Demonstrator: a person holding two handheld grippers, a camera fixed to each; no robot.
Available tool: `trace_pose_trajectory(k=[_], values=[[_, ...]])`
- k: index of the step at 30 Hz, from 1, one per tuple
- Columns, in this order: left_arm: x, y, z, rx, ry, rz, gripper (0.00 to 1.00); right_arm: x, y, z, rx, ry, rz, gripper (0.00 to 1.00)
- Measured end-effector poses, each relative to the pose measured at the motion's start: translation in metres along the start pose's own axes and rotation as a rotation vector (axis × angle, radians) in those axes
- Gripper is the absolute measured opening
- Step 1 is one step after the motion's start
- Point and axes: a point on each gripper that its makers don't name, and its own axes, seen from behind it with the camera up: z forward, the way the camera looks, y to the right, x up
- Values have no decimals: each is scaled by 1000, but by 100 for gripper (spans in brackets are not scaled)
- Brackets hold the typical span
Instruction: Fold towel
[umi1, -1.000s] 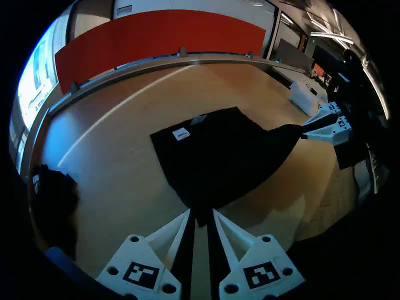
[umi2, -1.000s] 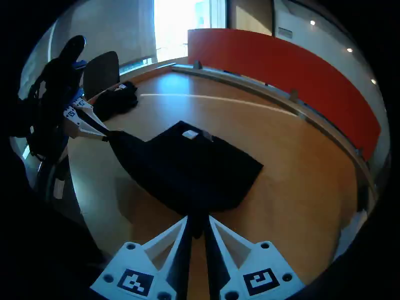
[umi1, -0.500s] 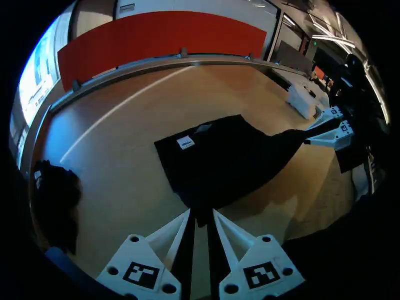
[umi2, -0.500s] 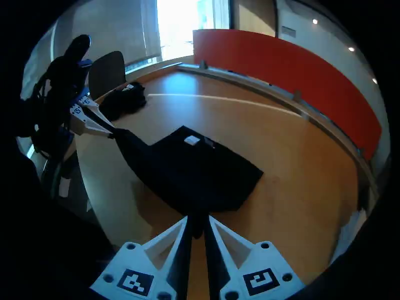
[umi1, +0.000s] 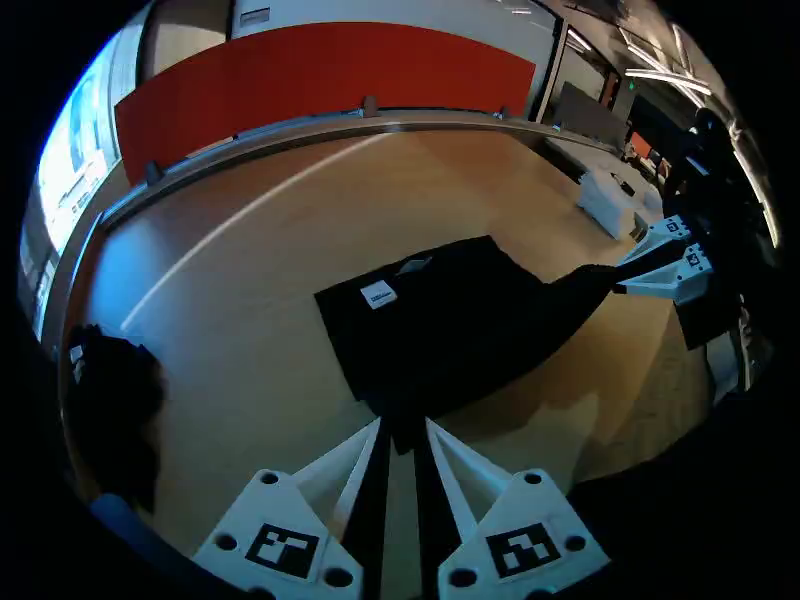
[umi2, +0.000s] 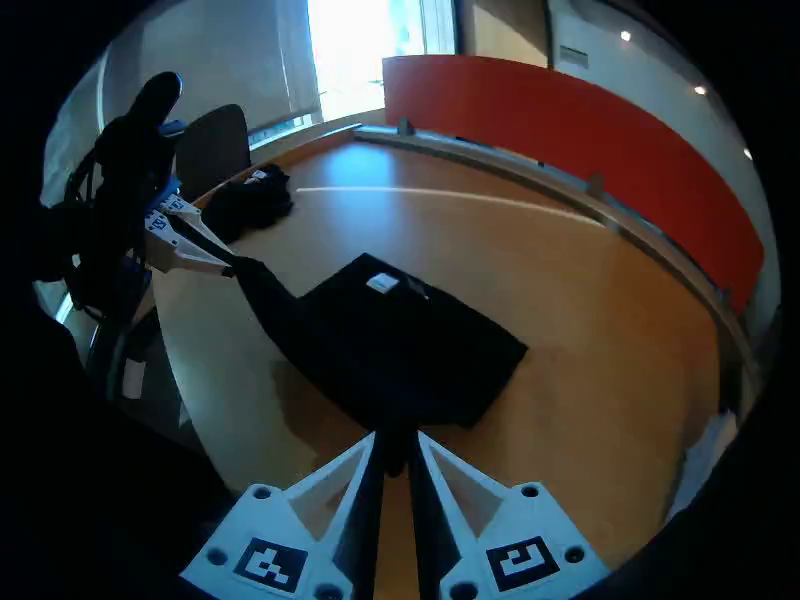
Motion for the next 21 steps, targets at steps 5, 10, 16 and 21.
trace_pose_trajectory(k=[5,10,16,21], values=[[12,-7,12,11,12,11,15,4,12,9,-17,-10,-10,15],[22,-17,28,29,22,14,16,10,28,23,-34,-15,1,15],[34,-28,45,47,29,6,16,17,47,40,-47,-22,22,15],[44,-35,57,67,35,6,15,24,60,50,-62,-22,28,15]])
